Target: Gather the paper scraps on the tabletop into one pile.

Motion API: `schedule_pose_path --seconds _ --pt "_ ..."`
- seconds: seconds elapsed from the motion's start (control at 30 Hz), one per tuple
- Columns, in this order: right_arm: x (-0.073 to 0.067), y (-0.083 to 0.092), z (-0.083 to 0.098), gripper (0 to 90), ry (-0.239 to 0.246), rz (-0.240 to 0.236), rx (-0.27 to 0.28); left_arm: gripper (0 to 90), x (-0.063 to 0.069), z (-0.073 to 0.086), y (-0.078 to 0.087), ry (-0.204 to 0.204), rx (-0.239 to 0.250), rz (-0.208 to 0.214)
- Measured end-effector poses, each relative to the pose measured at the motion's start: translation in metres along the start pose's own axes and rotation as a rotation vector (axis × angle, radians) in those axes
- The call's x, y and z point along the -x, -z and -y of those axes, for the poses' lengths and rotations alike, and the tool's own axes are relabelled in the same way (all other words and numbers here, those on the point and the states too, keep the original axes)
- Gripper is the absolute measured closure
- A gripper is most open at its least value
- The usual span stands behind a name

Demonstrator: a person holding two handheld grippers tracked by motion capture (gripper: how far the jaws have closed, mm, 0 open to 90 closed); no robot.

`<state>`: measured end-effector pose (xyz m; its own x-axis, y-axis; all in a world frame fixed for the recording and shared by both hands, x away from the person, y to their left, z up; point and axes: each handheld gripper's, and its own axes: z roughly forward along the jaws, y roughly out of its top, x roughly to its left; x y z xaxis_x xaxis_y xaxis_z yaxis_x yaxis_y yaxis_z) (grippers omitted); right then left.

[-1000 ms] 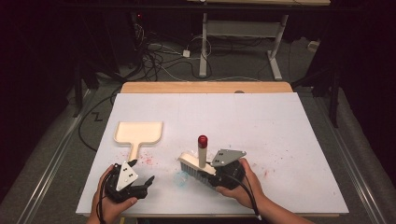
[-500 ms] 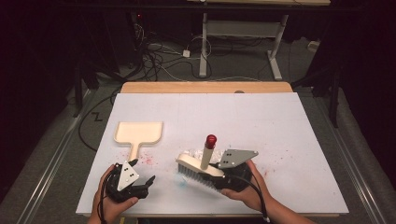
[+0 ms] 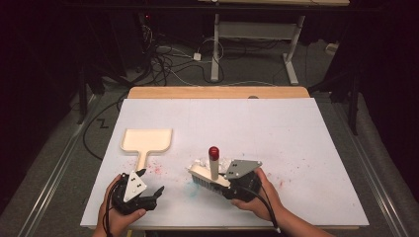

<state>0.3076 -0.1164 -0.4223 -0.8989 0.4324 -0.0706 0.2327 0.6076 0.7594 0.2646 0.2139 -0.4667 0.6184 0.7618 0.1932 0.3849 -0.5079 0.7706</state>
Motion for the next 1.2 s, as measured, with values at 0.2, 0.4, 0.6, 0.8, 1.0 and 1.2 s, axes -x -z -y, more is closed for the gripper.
schedule_pose_path --seconds 0.2,0.4,0.6,0.8,1.0,1.2 --pt "0.012 0.038 0.002 68.0 -0.015 -0.018 0.075 18.8 0.0 0.0 -0.001 -0.002 -0.003 0.002" --pt "0.021 0.087 0.025 68.1 -0.008 0.01 0.055 18.8 0.002 0.001 -0.001 -0.005 -0.01 0.003" --pt "0.024 0.113 0.059 68.1 0.001 0.026 -0.02 18.8 0.004 -0.002 -0.003 -0.013 -0.014 0.003" --pt "0.025 0.105 0.073 68.1 0.015 0.06 -0.098 18.8 0.007 -0.004 -0.006 -0.032 -0.025 0.014" --pt "0.032 0.083 0.066 68.1 0.009 0.062 -0.064 18.8 0.008 -0.003 -0.009 -0.036 -0.032 0.027" --pt "0.027 0.052 0.044 68.1 0.055 0.05 -0.04 18.8 0.008 -0.003 -0.01 -0.039 -0.034 0.032"
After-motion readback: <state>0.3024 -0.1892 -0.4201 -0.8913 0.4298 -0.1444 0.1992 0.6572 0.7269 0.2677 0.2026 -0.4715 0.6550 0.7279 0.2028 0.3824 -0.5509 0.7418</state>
